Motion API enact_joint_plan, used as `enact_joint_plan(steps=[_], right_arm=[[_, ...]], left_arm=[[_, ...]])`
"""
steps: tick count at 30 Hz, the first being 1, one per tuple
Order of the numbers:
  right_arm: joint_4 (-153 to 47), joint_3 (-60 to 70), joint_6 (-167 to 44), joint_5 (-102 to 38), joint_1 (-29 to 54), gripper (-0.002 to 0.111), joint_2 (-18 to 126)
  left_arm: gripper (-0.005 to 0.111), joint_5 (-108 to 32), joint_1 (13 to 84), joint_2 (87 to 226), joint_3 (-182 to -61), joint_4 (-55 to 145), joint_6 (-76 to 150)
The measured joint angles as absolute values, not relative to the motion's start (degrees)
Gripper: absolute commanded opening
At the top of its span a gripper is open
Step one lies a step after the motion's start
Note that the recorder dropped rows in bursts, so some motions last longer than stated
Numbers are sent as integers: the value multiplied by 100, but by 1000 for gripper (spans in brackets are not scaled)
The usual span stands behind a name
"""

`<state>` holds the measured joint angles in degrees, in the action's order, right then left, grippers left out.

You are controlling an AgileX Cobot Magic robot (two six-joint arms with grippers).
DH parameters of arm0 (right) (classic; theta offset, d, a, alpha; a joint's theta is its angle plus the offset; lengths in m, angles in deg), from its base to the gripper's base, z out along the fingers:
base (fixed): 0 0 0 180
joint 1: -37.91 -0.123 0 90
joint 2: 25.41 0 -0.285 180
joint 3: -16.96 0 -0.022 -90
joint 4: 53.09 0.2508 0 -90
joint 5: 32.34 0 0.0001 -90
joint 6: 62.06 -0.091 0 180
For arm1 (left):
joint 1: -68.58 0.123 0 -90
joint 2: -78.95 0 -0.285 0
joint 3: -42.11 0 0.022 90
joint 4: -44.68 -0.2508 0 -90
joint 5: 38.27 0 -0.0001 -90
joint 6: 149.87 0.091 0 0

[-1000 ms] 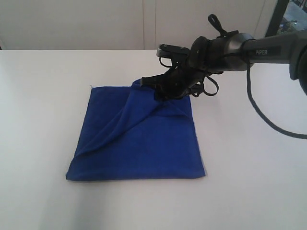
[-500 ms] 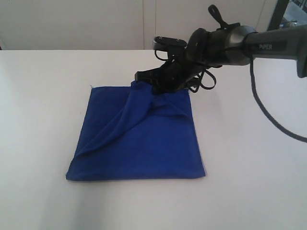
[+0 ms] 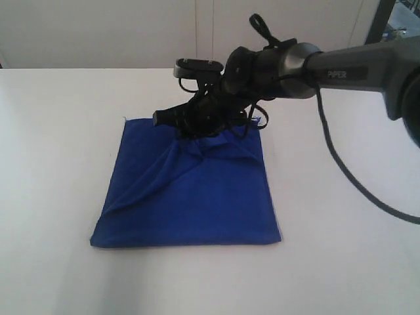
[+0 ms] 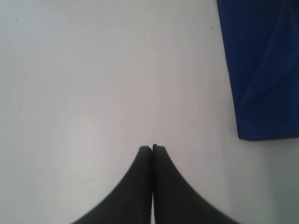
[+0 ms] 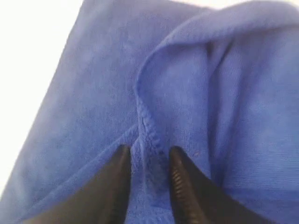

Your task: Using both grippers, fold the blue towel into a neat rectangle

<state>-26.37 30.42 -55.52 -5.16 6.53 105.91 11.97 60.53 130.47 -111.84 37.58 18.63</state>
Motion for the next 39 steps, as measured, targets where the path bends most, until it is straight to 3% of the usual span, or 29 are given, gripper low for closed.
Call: enact_joint_plan(steps=[13, 24, 39], right_arm=[[-2687, 2915, -6281, 176, 1591, 29, 10240], [-2304, 2805, -6510, 175, 1604, 39, 10679], [-1699, 2779, -6703, 12, 1604, 39, 10876]], left_arm=[[0, 1197, 6053, 13047, -11184, 3758, 1863], [0, 1197, 6053, 13047, -11184, 3758, 1863], [0, 1197, 6053, 13047, -11184, 3758, 1863]])
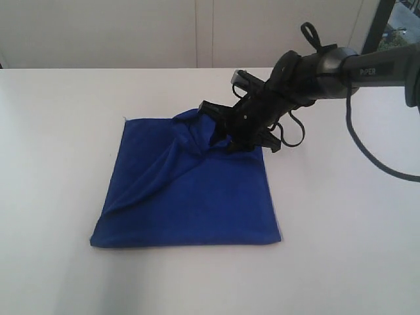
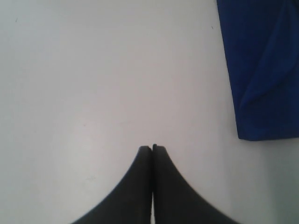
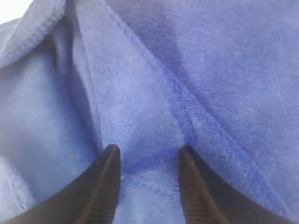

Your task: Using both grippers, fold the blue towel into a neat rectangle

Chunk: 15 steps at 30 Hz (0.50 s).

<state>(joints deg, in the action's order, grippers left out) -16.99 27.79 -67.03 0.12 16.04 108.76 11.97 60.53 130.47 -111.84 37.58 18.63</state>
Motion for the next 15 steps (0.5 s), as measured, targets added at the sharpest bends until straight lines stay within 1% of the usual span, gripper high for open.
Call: enact_joint_plan(steps=[7, 15], right_arm=[[-1699, 2779, -6693, 416, 1604, 39, 10785], [-1684, 2779, -6703, -207, 1604, 39, 10809]], left_arm=[[0, 1197, 6053, 13047, -11184, 3758, 1863], [0, 1197, 6053, 13047, -11184, 3758, 1863]])
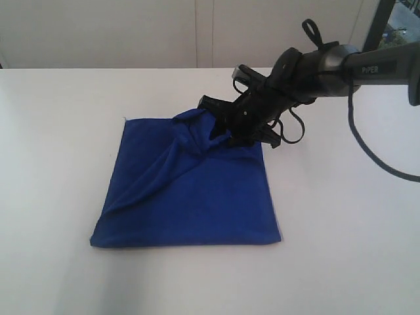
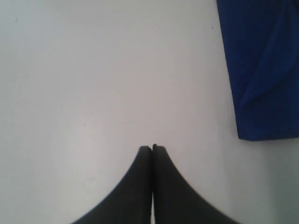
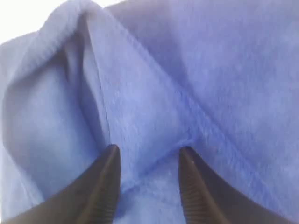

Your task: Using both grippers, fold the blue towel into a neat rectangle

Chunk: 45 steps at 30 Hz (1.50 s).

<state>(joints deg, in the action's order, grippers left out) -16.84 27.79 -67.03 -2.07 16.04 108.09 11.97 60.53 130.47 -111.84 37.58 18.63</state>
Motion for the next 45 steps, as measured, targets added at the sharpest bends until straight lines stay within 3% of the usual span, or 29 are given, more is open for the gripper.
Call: enact_joint_plan(steps=[11, 21, 30, 45], right_arm=[[-1675, 2779, -6935, -545, 1604, 38, 10953], [-1675, 2779, -7003, -545, 1604, 13, 11000], [-1685, 2779, -7014, -573, 1604, 1, 11001], [-2825, 2779, -6355, -439, 1604, 0, 10516]], left_arm=[[0, 1197, 6053, 13047, -11184, 3758, 1863], [0, 1197, 6053, 13047, -11184, 3758, 1863], [0, 1197, 6053, 13047, -11184, 3758, 1863], [0, 1197, 6053, 13047, -11184, 3758, 1863]])
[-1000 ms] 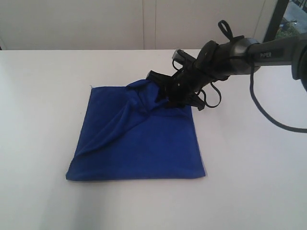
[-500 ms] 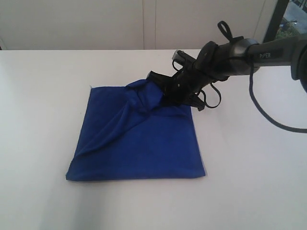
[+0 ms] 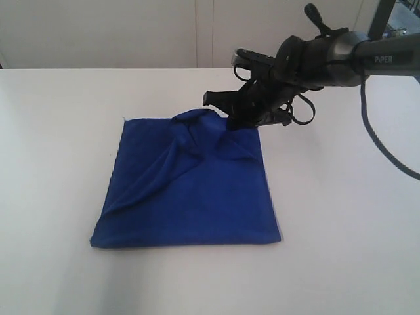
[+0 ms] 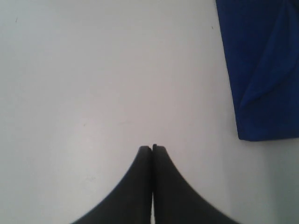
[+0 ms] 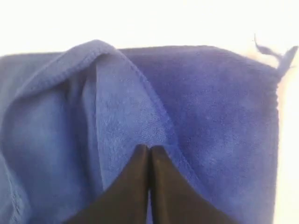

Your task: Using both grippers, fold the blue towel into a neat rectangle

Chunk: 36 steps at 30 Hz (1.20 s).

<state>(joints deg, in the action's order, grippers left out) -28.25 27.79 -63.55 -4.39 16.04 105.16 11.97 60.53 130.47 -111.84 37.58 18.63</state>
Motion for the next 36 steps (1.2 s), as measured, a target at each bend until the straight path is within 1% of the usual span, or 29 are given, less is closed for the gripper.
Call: enact_joint_plan(steps=[10, 21, 26, 28, 31, 34, 35, 36], right_arm=[[-2907, 2779, -4619, -488, 1604, 0, 10508], [-2927, 2779, -3893, -613, 1604, 0, 10508], [-2927, 2779, -3858, -613, 1604, 0, 10508], [-2927, 2779, -3848, -613, 1604, 0, 10508], [-2927, 2779, -3848, -613, 1604, 0, 10508], [-2927, 2779, -4220, -600, 1604, 0, 10508], [-2927, 2779, -4420, -587, 1604, 0, 10508], [-2927, 2779, -4525, -576, 1604, 0, 10508]], left_arm=[[0, 1197, 6053, 13047, -11184, 3758, 1863], [0, 1169, 6053, 13047, -11184, 3745, 1876], [0, 615, 6053, 13047, -11184, 3649, 1917], [0, 213, 6053, 13072, -11184, 3951, 1917], [0, -262, 6053, 13492, -11184, 4926, 1943], [0, -1048, 6053, 14902, -11184, 5675, 2373], [0, -1410, 6040, 15585, -11184, 5897, 2562], [0, -1603, 6007, 15879, -11206, 5998, 2672]])
